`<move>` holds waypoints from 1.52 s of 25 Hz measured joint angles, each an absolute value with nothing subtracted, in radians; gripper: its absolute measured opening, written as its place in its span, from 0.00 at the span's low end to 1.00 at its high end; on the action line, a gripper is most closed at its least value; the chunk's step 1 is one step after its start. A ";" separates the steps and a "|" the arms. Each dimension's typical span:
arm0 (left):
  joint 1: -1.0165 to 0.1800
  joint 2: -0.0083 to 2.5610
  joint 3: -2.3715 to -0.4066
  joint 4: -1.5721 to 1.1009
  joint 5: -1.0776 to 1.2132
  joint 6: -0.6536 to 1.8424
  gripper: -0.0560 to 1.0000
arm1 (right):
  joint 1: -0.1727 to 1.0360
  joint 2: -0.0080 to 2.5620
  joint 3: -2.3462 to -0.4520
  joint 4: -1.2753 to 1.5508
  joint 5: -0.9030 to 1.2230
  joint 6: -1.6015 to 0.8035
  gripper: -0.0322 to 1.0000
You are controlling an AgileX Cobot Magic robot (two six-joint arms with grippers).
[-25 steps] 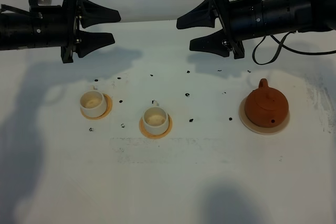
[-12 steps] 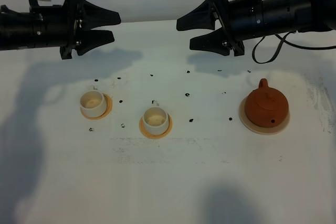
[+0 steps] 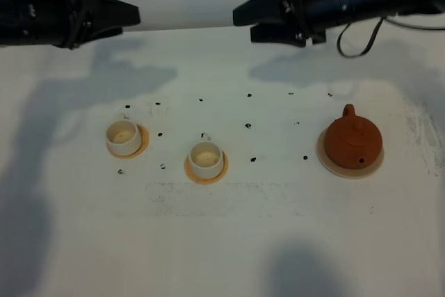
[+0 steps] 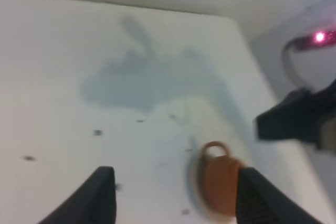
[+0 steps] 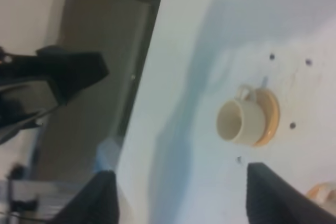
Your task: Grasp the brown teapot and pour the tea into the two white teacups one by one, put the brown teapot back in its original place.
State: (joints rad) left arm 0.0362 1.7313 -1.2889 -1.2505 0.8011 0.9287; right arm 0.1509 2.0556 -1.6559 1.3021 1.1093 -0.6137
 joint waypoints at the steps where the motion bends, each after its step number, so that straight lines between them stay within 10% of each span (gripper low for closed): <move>1: 0.036 1.711 -1.291 -1.223 0.783 0.922 0.53 | 0.151 2.056 -1.680 1.277 1.112 -0.604 0.55; 38: 0.036 1.123 -1.287 -0.156 0.807 0.241 0.46 | 0.169 2.056 -1.830 0.859 1.044 -0.442 0.55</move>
